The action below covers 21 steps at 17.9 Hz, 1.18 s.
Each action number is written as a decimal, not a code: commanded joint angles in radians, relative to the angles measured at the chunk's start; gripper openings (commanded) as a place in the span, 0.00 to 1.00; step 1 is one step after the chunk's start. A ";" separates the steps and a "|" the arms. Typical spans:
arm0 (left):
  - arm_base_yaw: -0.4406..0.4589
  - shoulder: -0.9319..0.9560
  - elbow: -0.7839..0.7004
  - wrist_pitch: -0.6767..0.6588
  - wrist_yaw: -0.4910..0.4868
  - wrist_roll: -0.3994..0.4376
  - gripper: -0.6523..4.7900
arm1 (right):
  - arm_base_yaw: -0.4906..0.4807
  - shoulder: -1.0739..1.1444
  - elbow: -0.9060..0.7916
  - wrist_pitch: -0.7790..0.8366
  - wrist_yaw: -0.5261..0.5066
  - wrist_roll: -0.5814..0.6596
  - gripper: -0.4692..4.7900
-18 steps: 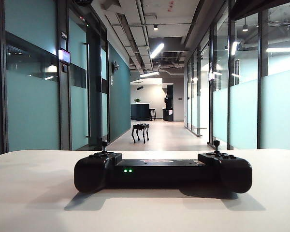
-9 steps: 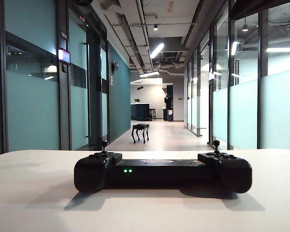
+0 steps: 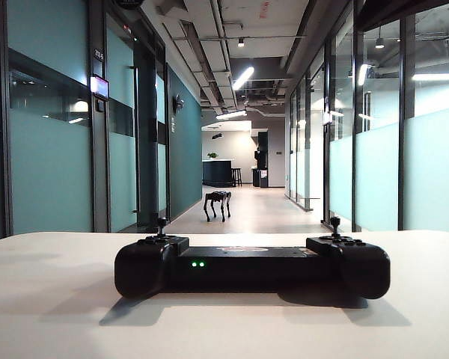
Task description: Push the left joystick on the remote control sitting on the white table forward to make the robot dog walk in a straight line until it approaches the door.
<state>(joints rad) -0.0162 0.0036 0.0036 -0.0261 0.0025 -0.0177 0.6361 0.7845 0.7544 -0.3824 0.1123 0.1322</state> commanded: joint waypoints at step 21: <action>0.000 0.000 0.003 0.004 -0.014 0.014 0.11 | -0.312 -0.354 -0.420 0.448 0.087 -0.041 0.08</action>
<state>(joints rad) -0.0166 0.0036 0.0036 -0.0269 -0.0113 -0.0113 0.3531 0.4587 0.3630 0.0185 0.1989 0.0959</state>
